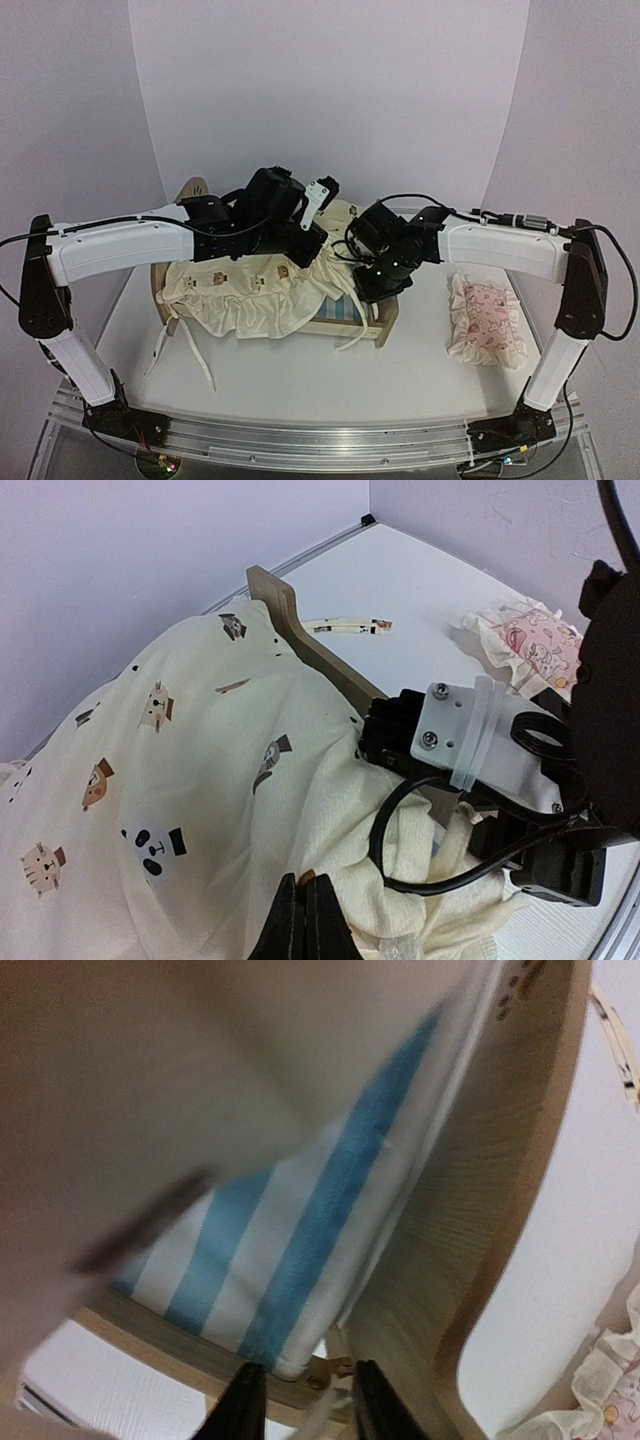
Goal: Set up the pet bed
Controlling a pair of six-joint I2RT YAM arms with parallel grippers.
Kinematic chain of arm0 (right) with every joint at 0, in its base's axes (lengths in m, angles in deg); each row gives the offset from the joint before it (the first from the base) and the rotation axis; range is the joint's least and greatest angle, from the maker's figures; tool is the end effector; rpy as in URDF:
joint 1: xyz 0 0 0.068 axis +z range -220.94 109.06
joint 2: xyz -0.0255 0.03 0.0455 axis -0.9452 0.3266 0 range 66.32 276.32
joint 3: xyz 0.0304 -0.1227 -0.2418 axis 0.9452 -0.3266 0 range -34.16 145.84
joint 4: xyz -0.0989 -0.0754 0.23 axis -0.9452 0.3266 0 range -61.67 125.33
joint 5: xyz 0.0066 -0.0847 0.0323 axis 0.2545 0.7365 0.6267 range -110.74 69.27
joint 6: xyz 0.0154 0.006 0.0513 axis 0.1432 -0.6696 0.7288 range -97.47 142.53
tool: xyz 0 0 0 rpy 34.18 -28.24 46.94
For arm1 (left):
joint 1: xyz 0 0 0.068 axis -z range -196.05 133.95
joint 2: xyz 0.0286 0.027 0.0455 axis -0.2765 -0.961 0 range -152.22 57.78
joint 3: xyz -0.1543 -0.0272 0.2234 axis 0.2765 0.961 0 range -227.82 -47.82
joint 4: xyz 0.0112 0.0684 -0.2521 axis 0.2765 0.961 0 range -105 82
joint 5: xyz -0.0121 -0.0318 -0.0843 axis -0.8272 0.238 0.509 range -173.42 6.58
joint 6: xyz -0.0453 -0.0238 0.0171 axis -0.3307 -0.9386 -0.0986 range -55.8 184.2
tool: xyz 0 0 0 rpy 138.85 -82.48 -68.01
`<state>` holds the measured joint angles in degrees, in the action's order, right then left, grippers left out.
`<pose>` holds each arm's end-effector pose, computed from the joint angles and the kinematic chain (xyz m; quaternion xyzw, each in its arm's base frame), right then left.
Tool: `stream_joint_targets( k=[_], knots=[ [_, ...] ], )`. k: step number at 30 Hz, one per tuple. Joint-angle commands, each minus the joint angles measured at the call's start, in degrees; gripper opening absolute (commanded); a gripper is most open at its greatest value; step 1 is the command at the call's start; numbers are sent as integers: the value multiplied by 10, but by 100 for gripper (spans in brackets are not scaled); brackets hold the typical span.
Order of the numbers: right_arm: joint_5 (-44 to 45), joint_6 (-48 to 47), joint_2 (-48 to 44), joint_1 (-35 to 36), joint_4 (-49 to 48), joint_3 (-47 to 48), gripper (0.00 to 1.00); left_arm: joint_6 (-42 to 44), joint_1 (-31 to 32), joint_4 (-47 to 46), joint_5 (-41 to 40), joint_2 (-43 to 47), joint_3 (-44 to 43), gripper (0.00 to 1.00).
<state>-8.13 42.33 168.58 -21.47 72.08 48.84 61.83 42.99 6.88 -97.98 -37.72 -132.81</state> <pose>0.2505 0.2811 0.2505 -0.2227 0.9409 0.0440 0.2515 0.2077 -0.3288 0.3324 0.3588 0.7940 -0.1486 0.4676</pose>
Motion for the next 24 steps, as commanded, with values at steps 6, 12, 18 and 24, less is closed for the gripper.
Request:
stream_joint_targets(
  k=[6,12,18,24],
  knots=[
    [-24,16,-100,-3,55,-18,65,-7,-4,-35,10,-15,-16,0],
    [22,32,-174,-3,56,-73,70,-5,-4,-36,19,-33,-30,0],
    [23,66,-197,-2,39,-137,67,-5,-4,-39,29,-47,-40,0],
    [20,75,-180,-1,-8,-161,62,-7,-4,-39,35,-54,-44,0]
  ],
)
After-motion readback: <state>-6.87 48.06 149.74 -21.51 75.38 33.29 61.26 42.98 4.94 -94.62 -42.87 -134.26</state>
